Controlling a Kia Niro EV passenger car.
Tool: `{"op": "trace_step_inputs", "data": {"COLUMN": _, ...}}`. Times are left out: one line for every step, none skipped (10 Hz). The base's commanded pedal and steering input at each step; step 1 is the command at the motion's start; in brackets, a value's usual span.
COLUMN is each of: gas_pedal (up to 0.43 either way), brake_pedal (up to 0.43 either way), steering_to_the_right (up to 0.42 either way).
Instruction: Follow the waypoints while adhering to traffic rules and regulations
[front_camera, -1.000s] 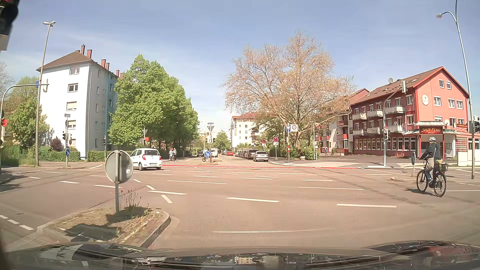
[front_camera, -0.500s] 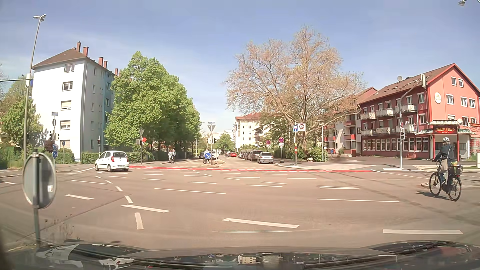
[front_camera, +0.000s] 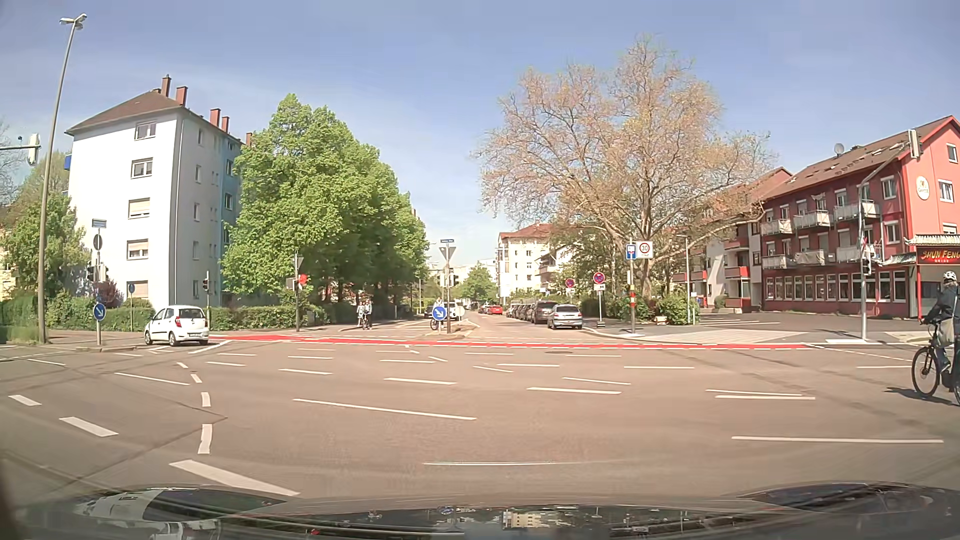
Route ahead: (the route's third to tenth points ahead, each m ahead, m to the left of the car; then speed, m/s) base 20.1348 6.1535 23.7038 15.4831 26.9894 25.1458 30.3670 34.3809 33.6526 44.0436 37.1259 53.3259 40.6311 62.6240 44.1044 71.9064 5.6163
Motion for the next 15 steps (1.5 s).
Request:
{"op": "trace_step_inputs", "data": {"gas_pedal": 0.098, "brake_pedal": 0.0, "steering_to_the_right": -0.132}}
{"op": "trace_step_inputs", "data": {"gas_pedal": 0.098, "brake_pedal": 0.0, "steering_to_the_right": -0.141}}
{"op": "trace_step_inputs", "data": {"gas_pedal": 0.098, "brake_pedal": 0.0, "steering_to_the_right": -0.156}}
{"op": "trace_step_inputs", "data": {"gas_pedal": 0.098, "brake_pedal": 0.0, "steering_to_the_right": -0.169}}
{"op": "trace_step_inputs", "data": {"gas_pedal": 0.098, "brake_pedal": 0.0, "steering_to_the_right": -0.175}}
{"op": "trace_step_inputs", "data": {"gas_pedal": 0.098, "brake_pedal": 0.0, "steering_to_the_right": -0.182}}
{"op": "trace_step_inputs", "data": {"gas_pedal": 0.098, "brake_pedal": 0.0, "steering_to_the_right": -0.19}}
{"op": "trace_step_inputs", "data": {"gas_pedal": 0.098, "brake_pedal": 0.0, "steering_to_the_right": -0.194}}
{"op": "trace_step_inputs", "data": {"gas_pedal": 0.098, "brake_pedal": 0.0, "steering_to_the_right": -0.195}}
{"op": "trace_step_inputs", "data": {"gas_pedal": 0.098, "brake_pedal": 0.0, "steering_to_the_right": -0.195}}
{"op": "trace_step_inputs", "data": {"gas_pedal": 0.098, "brake_pedal": 0.0, "steering_to_the_right": -0.194}}
{"op": "trace_step_inputs", "data": {"gas_pedal": 0.098, "brake_pedal": 0.0, "steering_to_the_right": -0.193}}
{"op": "trace_step_inputs", "data": {"gas_pedal": 0.098, "brake_pedal": 0.0, "steering_to_the_right": -0.191}}
{"op": "trace_step_inputs", "data": {"gas_pedal": 0.098, "brake_pedal": 0.0, "steering_to_the_right": -0.19}}
{"op": "trace_step_inputs", "data": {"gas_pedal": 0.098, "brake_pedal": 0.0, "steering_to_the_right": -0.188}}
